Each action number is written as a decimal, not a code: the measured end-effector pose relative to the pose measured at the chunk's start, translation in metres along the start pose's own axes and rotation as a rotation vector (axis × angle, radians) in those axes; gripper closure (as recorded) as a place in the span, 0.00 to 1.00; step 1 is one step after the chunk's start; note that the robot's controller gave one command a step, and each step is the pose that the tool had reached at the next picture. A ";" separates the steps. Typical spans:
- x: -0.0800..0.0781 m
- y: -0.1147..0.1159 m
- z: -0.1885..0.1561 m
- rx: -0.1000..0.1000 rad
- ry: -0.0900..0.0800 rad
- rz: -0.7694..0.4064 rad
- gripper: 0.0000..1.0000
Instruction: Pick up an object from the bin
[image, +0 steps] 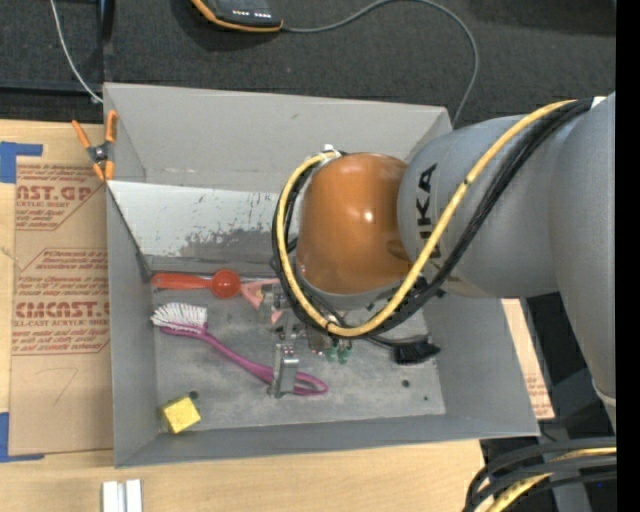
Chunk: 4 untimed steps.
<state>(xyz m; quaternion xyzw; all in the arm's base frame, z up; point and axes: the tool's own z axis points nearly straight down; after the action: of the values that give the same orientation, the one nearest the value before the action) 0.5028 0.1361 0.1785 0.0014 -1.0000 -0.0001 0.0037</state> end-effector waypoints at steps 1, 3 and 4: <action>-0.002 -0.001 -0.005 -0.001 -0.008 0.003 0.00; 0.021 -0.013 0.107 -0.009 -0.029 0.068 0.00; 0.019 0.003 0.079 -0.004 -0.016 0.060 0.00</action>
Offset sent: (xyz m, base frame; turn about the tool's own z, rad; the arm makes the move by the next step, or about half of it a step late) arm -0.0206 -0.0451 -0.1085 0.0201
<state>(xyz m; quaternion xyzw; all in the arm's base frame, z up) 0.4830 0.1391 0.0995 -0.0284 -0.9996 -0.0022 -0.0040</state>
